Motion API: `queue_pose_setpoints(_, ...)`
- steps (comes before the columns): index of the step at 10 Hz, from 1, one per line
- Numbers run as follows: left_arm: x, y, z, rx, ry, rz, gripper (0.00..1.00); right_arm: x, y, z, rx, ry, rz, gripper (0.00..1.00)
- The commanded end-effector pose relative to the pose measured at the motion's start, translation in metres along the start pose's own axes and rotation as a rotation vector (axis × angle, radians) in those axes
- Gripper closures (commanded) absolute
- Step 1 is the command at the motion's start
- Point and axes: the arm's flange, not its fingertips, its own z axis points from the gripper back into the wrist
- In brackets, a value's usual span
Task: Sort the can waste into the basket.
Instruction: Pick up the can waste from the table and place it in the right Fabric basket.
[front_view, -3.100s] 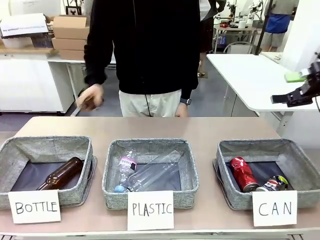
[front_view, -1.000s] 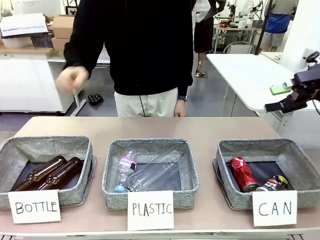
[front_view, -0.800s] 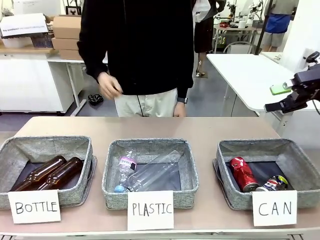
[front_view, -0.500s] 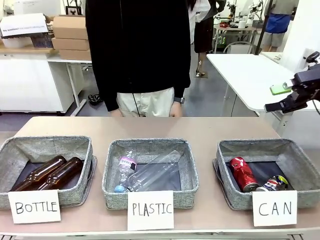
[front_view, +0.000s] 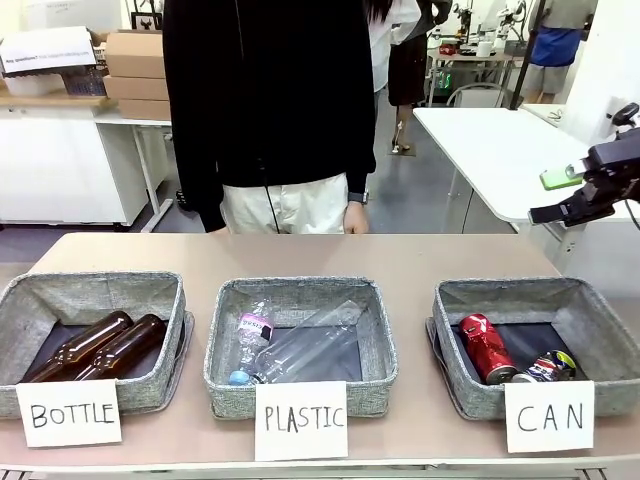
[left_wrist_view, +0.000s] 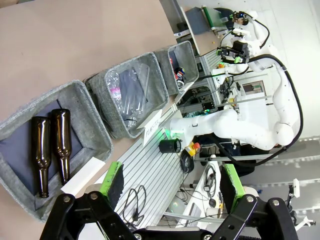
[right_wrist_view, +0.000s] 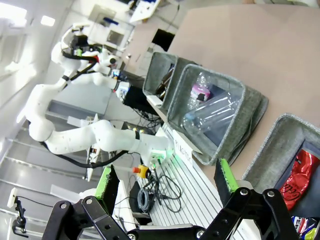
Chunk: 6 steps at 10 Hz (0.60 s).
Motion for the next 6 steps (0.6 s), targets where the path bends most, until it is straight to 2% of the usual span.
queue_pose_setpoints(1, -0.0034, -0.0016, 0.0015, -0.002, 0.007, -0.013, 0.00, -0.0003, 0.0009, 0.0011, -0.012, 0.009, 0.028, 0.00)
queue_pose_setpoints(6, -0.0034, -0.0016, 0.0015, -0.002, 0.007, -0.013, 0.00, -0.0003, 0.0009, 0.0011, -0.012, 0.009, 0.028, 0.00)
